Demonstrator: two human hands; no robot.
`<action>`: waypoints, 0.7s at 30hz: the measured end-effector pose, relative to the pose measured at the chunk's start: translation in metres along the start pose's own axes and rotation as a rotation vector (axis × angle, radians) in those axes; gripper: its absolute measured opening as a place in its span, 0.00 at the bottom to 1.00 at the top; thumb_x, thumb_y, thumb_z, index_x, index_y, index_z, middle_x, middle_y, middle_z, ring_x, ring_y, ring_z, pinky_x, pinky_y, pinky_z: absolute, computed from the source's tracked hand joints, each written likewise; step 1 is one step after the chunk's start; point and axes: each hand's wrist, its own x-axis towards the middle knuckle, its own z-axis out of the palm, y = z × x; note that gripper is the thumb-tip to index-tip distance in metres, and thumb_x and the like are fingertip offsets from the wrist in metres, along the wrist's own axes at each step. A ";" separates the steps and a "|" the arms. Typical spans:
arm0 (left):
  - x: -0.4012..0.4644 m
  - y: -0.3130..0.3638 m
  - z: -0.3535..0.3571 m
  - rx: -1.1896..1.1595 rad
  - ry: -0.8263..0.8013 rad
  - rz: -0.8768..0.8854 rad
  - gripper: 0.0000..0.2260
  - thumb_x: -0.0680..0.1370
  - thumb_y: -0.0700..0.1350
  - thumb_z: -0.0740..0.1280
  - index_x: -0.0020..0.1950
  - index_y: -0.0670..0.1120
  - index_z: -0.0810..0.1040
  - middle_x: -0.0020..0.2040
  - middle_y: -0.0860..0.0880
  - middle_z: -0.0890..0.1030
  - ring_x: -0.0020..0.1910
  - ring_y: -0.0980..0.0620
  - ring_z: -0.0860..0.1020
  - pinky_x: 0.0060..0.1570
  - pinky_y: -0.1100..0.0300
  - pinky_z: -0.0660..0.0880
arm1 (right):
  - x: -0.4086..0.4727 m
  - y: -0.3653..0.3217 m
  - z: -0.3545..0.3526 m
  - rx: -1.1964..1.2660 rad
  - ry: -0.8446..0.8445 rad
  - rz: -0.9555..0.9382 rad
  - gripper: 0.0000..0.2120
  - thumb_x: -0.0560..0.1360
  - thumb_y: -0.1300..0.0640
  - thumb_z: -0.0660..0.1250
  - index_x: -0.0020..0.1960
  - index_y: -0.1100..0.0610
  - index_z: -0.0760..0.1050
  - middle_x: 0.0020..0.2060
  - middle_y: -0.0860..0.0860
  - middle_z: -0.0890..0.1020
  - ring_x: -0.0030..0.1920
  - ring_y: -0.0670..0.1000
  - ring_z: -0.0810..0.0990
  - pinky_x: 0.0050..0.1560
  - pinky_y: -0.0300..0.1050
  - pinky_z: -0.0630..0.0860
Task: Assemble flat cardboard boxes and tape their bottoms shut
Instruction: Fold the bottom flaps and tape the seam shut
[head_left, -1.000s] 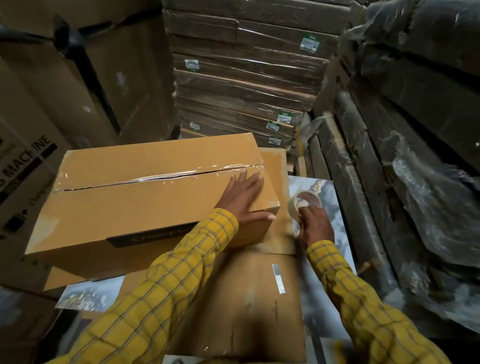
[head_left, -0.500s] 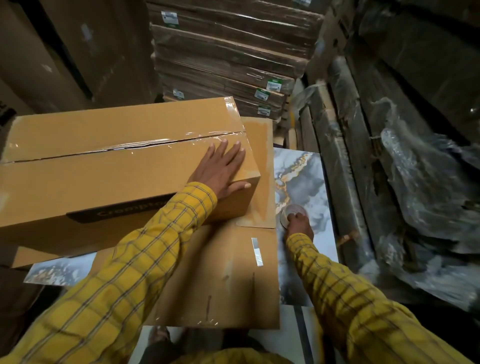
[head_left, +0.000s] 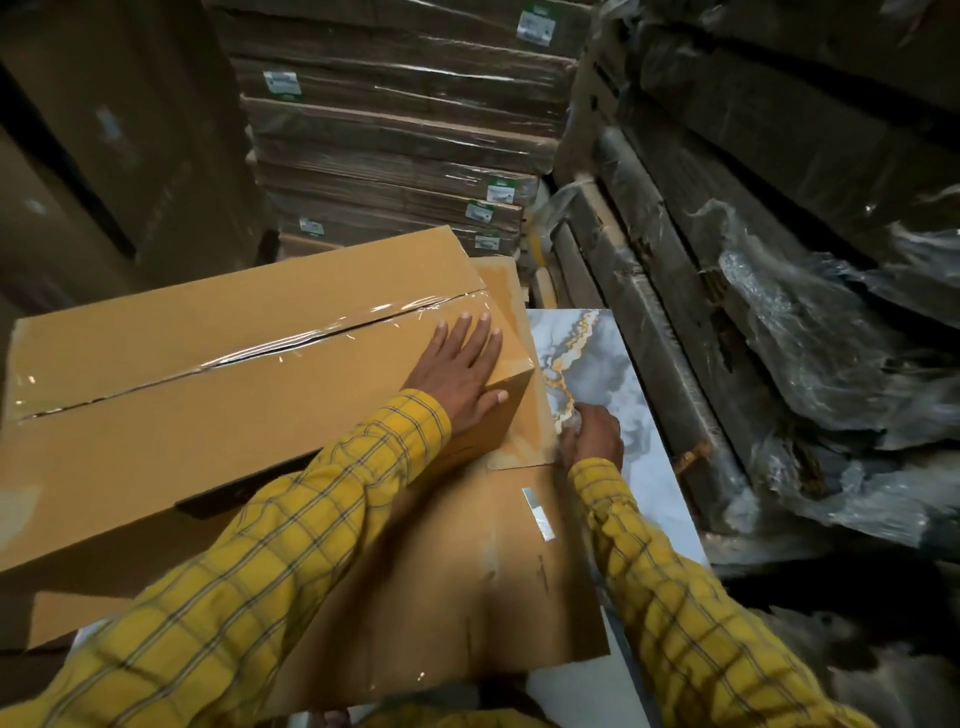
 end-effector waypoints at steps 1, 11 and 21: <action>-0.002 -0.006 -0.003 -0.038 -0.019 0.053 0.36 0.83 0.63 0.49 0.82 0.43 0.42 0.81 0.41 0.41 0.80 0.38 0.40 0.77 0.41 0.39 | -0.007 -0.018 -0.002 0.090 0.096 -0.026 0.16 0.76 0.55 0.65 0.61 0.60 0.79 0.56 0.60 0.80 0.60 0.64 0.76 0.60 0.54 0.72; -0.017 -0.106 -0.018 -0.231 0.012 0.316 0.41 0.76 0.70 0.37 0.82 0.45 0.48 0.81 0.44 0.44 0.80 0.42 0.39 0.76 0.46 0.36 | -0.104 -0.191 0.004 0.364 0.149 0.017 0.30 0.79 0.40 0.63 0.78 0.44 0.63 0.80 0.58 0.45 0.80 0.62 0.51 0.78 0.58 0.56; -0.012 -0.221 -0.005 -0.136 -0.047 -0.178 0.28 0.80 0.68 0.44 0.80 0.64 0.47 0.82 0.49 0.42 0.81 0.43 0.42 0.73 0.33 0.36 | -0.110 -0.239 0.018 0.433 -0.073 0.199 0.37 0.82 0.42 0.61 0.81 0.40 0.40 0.76 0.56 0.24 0.81 0.63 0.43 0.78 0.54 0.53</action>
